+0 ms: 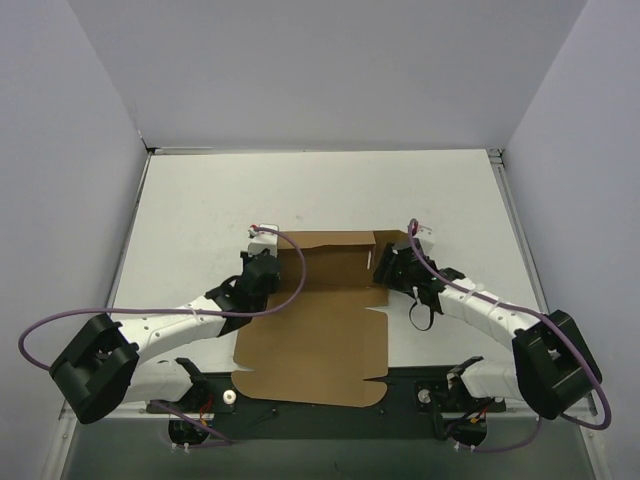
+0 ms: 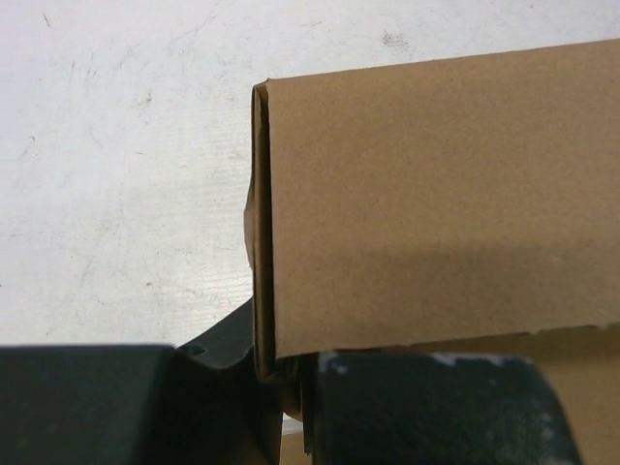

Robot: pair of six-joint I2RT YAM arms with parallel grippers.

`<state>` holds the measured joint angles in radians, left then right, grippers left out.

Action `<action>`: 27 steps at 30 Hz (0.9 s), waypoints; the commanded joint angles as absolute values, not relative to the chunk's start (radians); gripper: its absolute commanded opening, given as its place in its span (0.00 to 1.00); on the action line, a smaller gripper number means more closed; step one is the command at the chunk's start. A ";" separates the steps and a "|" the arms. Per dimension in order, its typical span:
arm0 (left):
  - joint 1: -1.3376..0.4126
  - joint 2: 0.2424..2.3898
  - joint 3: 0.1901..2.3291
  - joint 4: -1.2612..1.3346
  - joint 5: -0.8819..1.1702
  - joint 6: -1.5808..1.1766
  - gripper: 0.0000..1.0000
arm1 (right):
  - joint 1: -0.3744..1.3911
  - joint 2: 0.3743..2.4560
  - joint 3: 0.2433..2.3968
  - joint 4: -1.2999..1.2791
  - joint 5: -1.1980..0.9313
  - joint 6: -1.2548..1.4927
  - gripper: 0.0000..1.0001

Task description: Fold the paper box

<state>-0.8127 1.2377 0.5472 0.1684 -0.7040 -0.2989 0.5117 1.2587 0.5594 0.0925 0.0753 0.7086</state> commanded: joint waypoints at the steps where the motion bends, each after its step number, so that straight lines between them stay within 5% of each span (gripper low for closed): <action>1: -0.815 1.235 0.543 0.123 -0.661 -0.281 0.00 | 0.586 1.325 0.555 -0.031 0.063 0.741 0.55; 14: -0.816 1.226 0.555 0.098 -0.670 -0.284 0.00 | 0.801 1.071 0.647 -0.228 0.348 0.667 0.61; 27: -0.815 1.224 0.554 0.109 -0.657 -0.290 0.00 | 0.664 1.091 0.491 -0.128 0.142 0.772 0.52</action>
